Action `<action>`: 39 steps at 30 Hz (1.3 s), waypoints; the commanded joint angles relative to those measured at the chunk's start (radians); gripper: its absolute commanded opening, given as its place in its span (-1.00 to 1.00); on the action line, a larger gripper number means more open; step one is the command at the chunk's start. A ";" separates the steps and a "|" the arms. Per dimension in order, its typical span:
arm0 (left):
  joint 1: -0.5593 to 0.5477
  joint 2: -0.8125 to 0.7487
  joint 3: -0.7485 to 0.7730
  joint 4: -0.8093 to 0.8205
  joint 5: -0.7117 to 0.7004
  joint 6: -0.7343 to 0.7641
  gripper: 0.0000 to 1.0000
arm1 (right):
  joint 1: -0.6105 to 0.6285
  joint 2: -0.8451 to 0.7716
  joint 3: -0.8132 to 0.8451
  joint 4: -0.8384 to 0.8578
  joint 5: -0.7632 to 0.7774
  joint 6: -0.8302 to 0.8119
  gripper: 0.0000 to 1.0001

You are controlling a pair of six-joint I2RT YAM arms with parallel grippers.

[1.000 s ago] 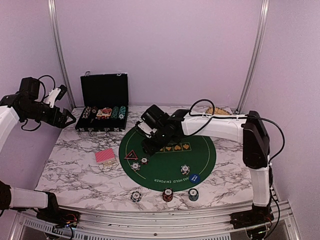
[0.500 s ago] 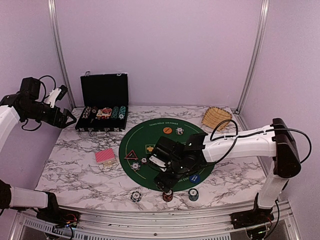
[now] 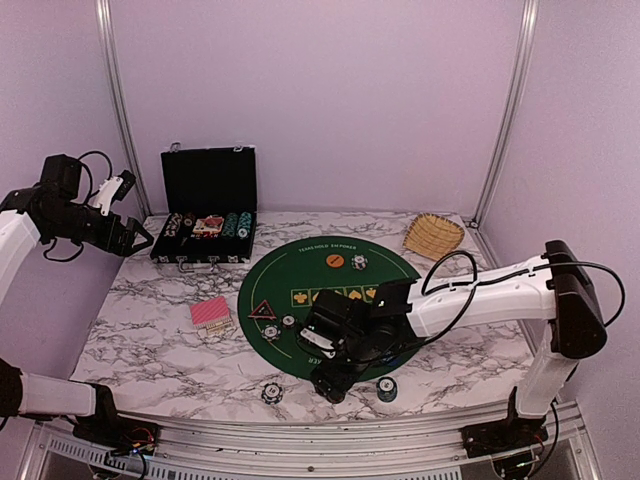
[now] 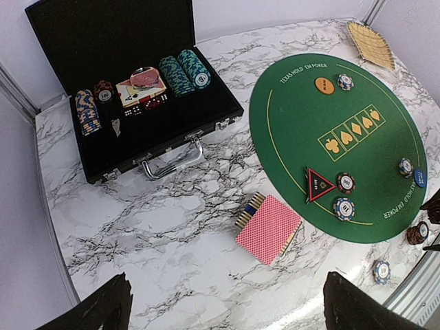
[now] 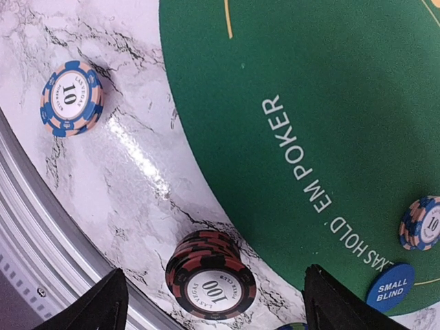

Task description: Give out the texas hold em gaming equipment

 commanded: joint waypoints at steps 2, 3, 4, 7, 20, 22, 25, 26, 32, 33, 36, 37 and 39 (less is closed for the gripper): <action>0.003 0.003 0.011 -0.021 0.012 0.002 0.98 | 0.008 0.010 -0.008 0.025 -0.024 0.005 0.67; 0.002 0.004 0.012 -0.021 0.012 0.001 0.98 | 0.008 0.011 -0.010 0.027 -0.024 0.005 0.65; 0.002 0.003 0.013 -0.021 0.012 0.002 0.98 | 0.008 0.014 -0.013 0.028 -0.024 0.004 0.61; 0.003 0.004 0.016 -0.021 0.010 0.001 0.98 | 0.009 0.018 -0.020 0.034 -0.024 0.001 0.51; 0.002 0.011 0.024 -0.021 0.009 -0.001 0.98 | 0.008 0.029 -0.033 0.049 -0.024 -0.006 0.23; 0.002 0.012 0.024 -0.021 0.008 0.001 0.98 | 0.008 0.027 -0.032 0.049 -0.024 -0.006 0.12; 0.003 0.010 0.022 -0.021 0.008 -0.001 0.98 | 0.008 0.022 -0.032 0.047 -0.024 -0.005 -0.03; 0.002 0.012 0.023 -0.021 0.008 0.001 0.98 | 0.008 0.019 -0.030 0.046 -0.024 -0.006 -0.07; 0.003 0.012 0.020 -0.021 0.009 0.001 0.98 | 0.008 0.013 -0.033 0.039 -0.016 -0.002 -0.38; 0.003 0.011 0.020 -0.020 0.008 0.002 0.98 | 0.008 0.013 -0.032 0.037 -0.017 -0.003 -0.42; 0.002 0.010 0.019 -0.021 0.007 0.004 0.98 | 0.008 0.010 -0.026 0.034 -0.015 -0.005 -0.51; 0.002 0.009 0.020 -0.021 0.006 0.003 0.98 | 0.007 0.009 -0.022 0.031 -0.013 -0.006 -0.54; 0.003 0.008 0.018 -0.021 0.004 0.005 0.98 | 0.006 0.007 -0.018 0.024 -0.008 -0.007 -0.58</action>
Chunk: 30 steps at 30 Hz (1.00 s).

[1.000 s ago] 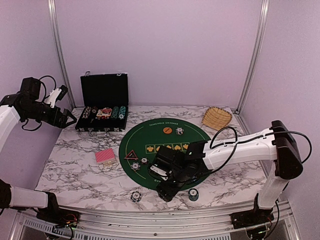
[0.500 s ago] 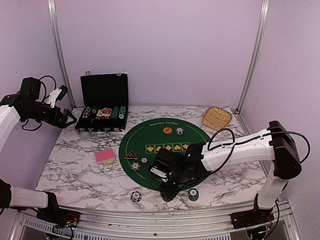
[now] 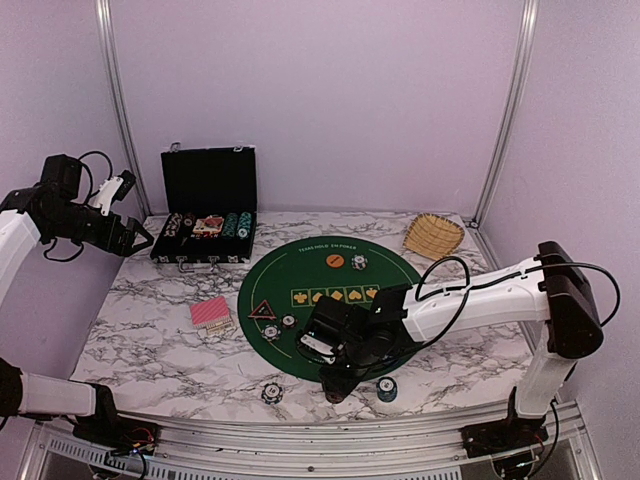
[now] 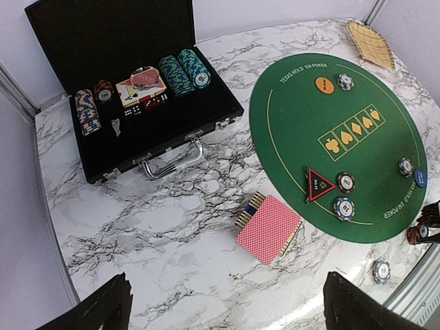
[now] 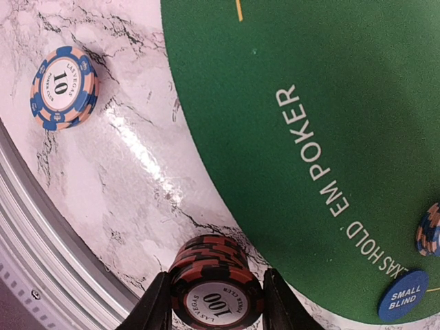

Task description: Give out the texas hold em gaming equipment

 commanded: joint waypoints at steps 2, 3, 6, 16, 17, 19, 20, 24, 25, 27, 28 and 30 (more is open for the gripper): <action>0.003 0.004 0.015 -0.021 0.005 0.006 0.98 | 0.005 -0.015 0.019 -0.017 0.017 -0.002 -0.67; 0.003 0.003 0.015 -0.021 0.004 0.006 0.98 | 0.004 -0.017 0.023 -0.020 0.017 -0.004 -0.71; 0.003 0.001 0.015 -0.021 0.005 0.007 0.98 | 0.004 -0.023 0.043 -0.040 0.014 -0.011 -0.76; 0.004 0.001 0.014 -0.021 0.001 0.009 0.98 | -0.107 -0.083 0.130 -0.073 0.001 -0.035 -0.88; 0.004 0.001 0.016 -0.021 0.000 0.009 0.98 | -0.126 -0.083 0.144 -0.077 0.002 -0.045 -0.88; 0.003 -0.002 0.017 -0.021 0.002 0.009 0.98 | -0.169 -0.075 0.184 -0.083 0.027 -0.066 -0.88; 0.004 -0.002 0.017 -0.021 0.003 0.008 0.98 | -0.193 -0.067 0.203 -0.086 0.040 -0.079 -0.88; 0.002 -0.002 0.014 -0.021 0.005 0.006 0.98 | -0.317 -0.005 0.293 -0.087 0.079 -0.119 -0.88; 0.002 -0.002 0.015 -0.021 0.004 0.006 0.98 | -0.351 0.013 0.315 -0.079 0.092 -0.129 -0.88; 0.003 -0.004 0.013 -0.021 0.003 0.007 0.98 | -0.414 0.057 0.368 -0.061 0.107 -0.144 -0.88; 0.004 -0.006 0.011 -0.021 0.002 0.008 0.98 | -0.443 0.083 0.401 -0.051 0.113 -0.154 -0.88; 0.004 -0.008 0.007 -0.021 0.000 0.010 0.98 | -0.496 0.144 0.473 -0.048 0.126 -0.171 -0.88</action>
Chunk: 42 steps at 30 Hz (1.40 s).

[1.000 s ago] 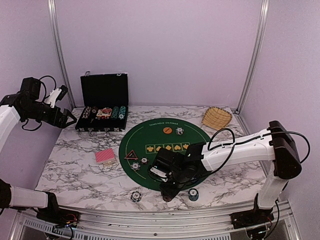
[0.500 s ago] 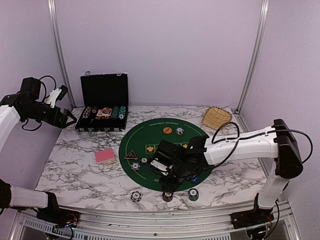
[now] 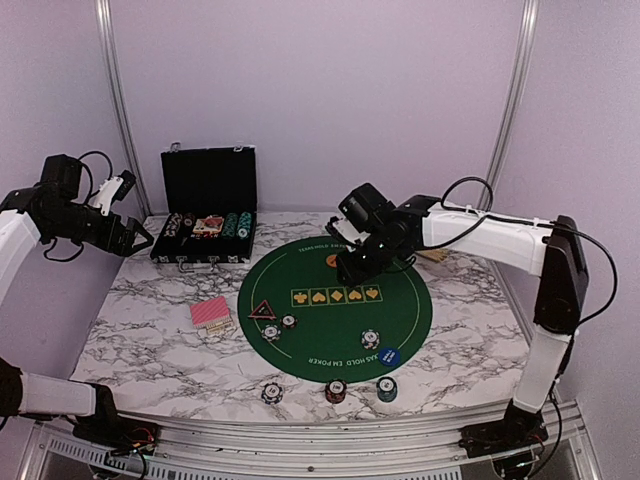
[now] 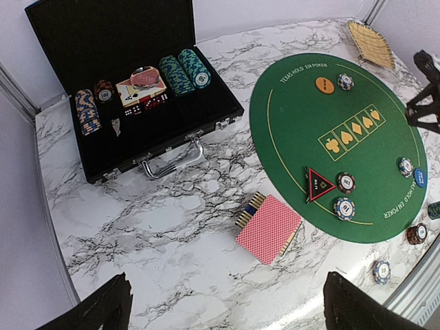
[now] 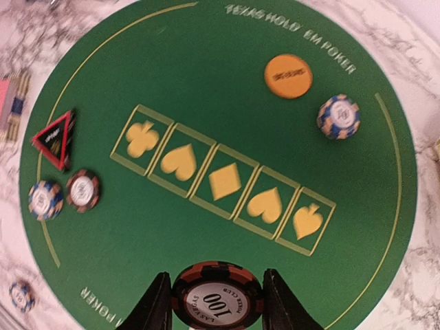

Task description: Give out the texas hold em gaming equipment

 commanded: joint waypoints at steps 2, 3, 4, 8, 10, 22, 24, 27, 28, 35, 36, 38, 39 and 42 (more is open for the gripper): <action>0.003 -0.008 0.007 -0.020 0.001 0.010 0.98 | -0.134 0.166 0.187 0.022 0.061 -0.069 -0.88; 0.004 -0.008 0.005 -0.020 0.001 0.011 0.98 | -0.153 0.198 0.219 0.022 0.063 -0.074 -0.87; 0.003 -0.010 0.004 -0.020 -0.001 0.012 0.98 | -0.172 0.230 0.250 0.021 0.054 -0.077 -0.88; 0.004 -0.016 -0.004 -0.020 -0.003 0.014 0.98 | -0.226 0.329 0.318 0.028 0.052 -0.086 -0.88; 0.003 -0.016 -0.009 -0.020 -0.005 0.017 0.98 | -0.245 0.349 0.325 0.035 0.054 -0.088 -0.88; 0.003 -0.015 -0.010 -0.020 -0.007 0.021 0.98 | -0.307 0.385 0.267 0.091 0.036 -0.093 -0.88; 0.003 -0.016 -0.009 -0.020 -0.009 0.020 0.98 | -0.315 0.403 0.275 0.093 0.037 -0.090 -0.88; 0.004 -0.017 -0.006 -0.023 -0.009 0.021 0.98 | -0.329 0.426 0.283 0.100 0.036 -0.086 -0.88; 0.004 -0.016 -0.004 -0.023 -0.011 0.021 0.98 | -0.334 0.433 0.283 0.104 0.034 -0.084 -0.88; 0.003 -0.005 0.001 -0.025 -0.007 0.022 0.98 | -0.357 0.471 0.305 0.110 0.030 -0.088 -0.88; 0.003 -0.004 0.003 -0.025 -0.008 0.022 0.98 | -0.359 0.475 0.308 0.111 0.032 -0.088 -0.88; 0.003 -0.004 0.004 -0.025 -0.008 0.022 0.98 | -0.364 0.484 0.313 0.110 0.031 -0.085 -0.86; 0.003 -0.003 0.005 -0.024 -0.009 0.022 0.98 | -0.367 0.488 0.315 0.111 0.030 -0.084 -0.85; 0.004 -0.002 0.004 -0.025 -0.010 0.023 0.98 | -0.369 0.499 0.322 0.112 0.031 -0.088 -0.82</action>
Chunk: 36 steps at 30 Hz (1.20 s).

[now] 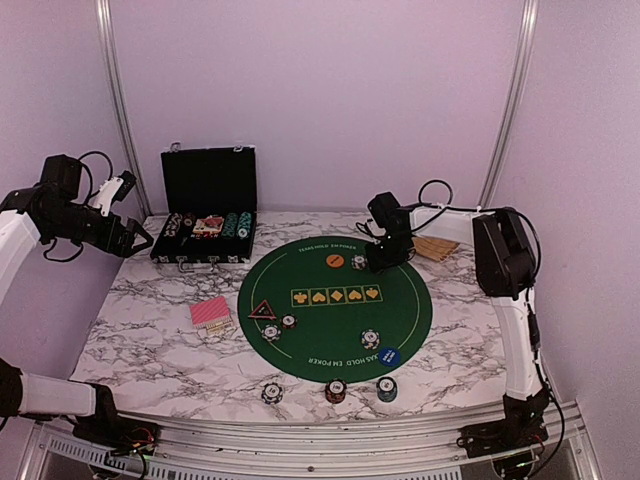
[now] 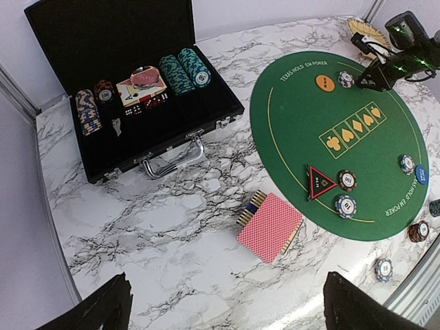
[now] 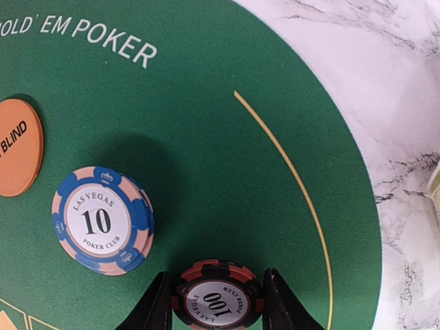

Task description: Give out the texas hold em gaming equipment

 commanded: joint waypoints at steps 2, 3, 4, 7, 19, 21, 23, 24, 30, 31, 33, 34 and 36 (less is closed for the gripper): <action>0.003 0.001 0.006 -0.021 -0.006 0.011 0.98 | -0.015 0.043 0.058 0.013 -0.001 -0.010 -0.81; 0.003 0.002 0.008 -0.021 -0.005 0.010 0.98 | -0.015 0.049 0.066 0.011 -0.003 -0.010 -0.81; 0.004 0.003 0.009 -0.021 -0.004 0.010 0.98 | -0.015 0.053 0.071 0.009 -0.005 -0.010 -0.81; 0.003 0.005 0.011 -0.021 -0.007 0.010 0.98 | -0.016 0.065 0.081 0.010 0.003 -0.012 -0.81; 0.003 -0.001 0.008 -0.021 -0.015 0.013 0.98 | -0.018 0.024 0.071 0.008 0.002 -0.004 0.24; 0.002 -0.002 0.006 -0.021 -0.013 0.013 0.98 | -0.017 0.000 0.068 0.007 0.005 -0.005 0.28; 0.002 -0.005 0.005 -0.021 -0.010 0.012 0.98 | -0.017 -0.039 0.061 0.005 0.012 -0.003 0.29; 0.003 -0.006 0.005 -0.021 -0.009 0.014 0.98 | -0.016 -0.060 0.049 0.009 0.013 -0.002 0.29; 0.003 0.001 0.005 -0.022 -0.003 0.013 0.98 | 0.019 -0.229 -0.083 0.026 0.036 0.012 0.25; 0.002 0.003 0.007 -0.021 -0.002 0.013 0.98 | 0.033 -0.266 -0.120 0.032 0.044 0.016 0.24; 0.003 0.005 0.007 -0.021 0.003 0.011 0.98 | 0.070 -0.338 -0.198 0.042 0.055 0.022 0.23; 0.004 0.007 0.007 -0.021 0.004 0.011 0.98 | 0.093 -0.374 -0.239 0.043 0.058 0.030 0.23; 0.003 0.009 0.006 -0.021 0.003 0.012 0.98 | 0.150 -0.444 -0.318 0.041 0.051 0.049 0.22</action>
